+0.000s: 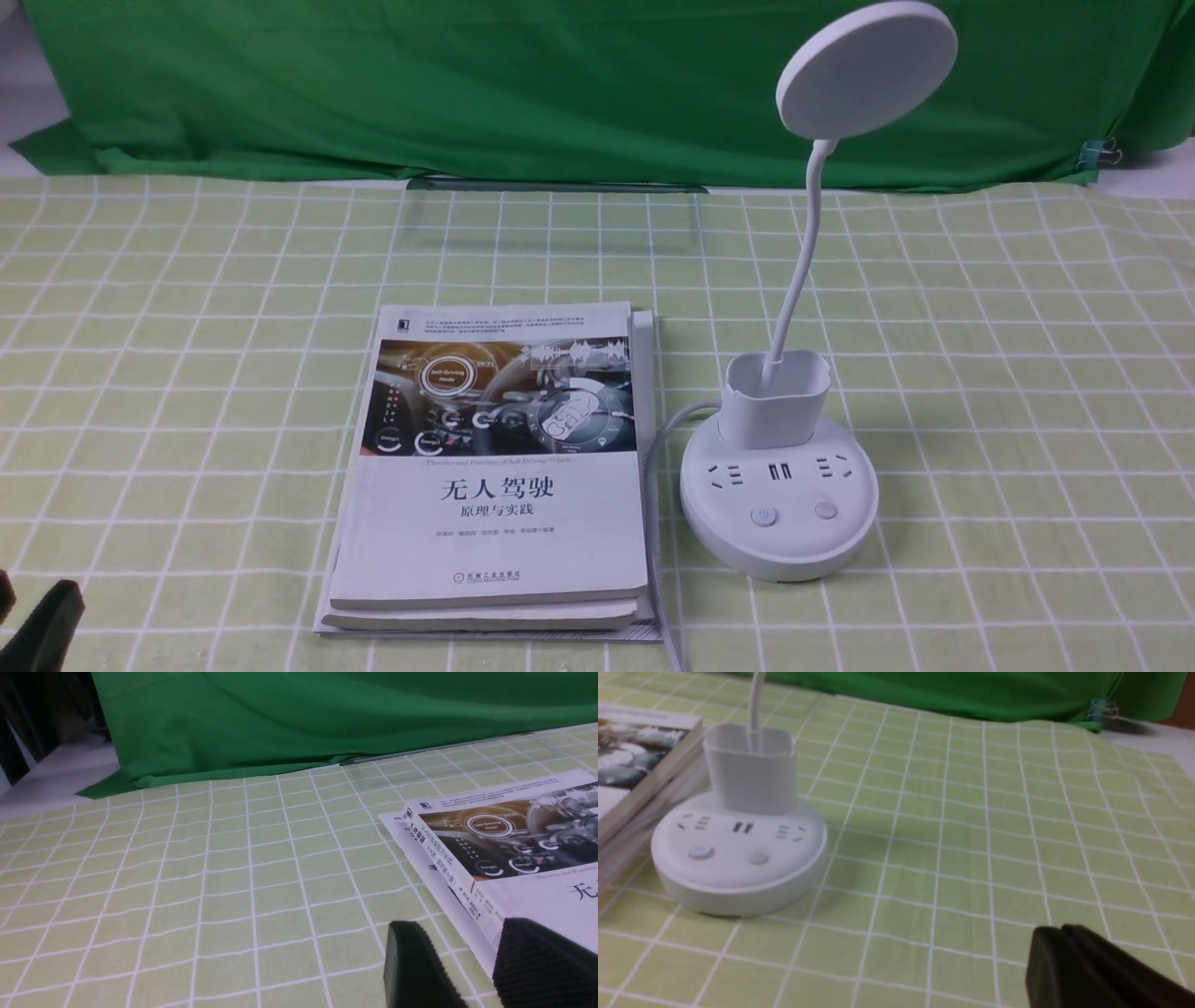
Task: Turn off the desk lamp on the green coffee tablecloth by hand.
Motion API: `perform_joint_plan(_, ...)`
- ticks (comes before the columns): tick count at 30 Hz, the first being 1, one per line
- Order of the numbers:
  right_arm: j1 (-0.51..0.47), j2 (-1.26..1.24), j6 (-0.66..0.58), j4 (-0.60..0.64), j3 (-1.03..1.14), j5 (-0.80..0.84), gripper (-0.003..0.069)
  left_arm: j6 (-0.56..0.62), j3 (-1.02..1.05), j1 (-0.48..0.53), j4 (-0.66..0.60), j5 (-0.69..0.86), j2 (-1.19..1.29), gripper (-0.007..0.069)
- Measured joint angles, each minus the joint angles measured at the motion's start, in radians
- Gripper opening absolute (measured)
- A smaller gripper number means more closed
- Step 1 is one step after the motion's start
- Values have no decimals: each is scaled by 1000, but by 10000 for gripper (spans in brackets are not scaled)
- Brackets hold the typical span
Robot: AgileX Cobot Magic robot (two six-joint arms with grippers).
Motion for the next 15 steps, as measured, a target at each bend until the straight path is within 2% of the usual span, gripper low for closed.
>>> perform_joint_plan(9,-1,-2,33,0,119,-162,41,0,0,0,0,0,0,242)
perform_joint_plan(15,-1,-2,60,0,132,-158,41,0,0,0,0,0,0,242)
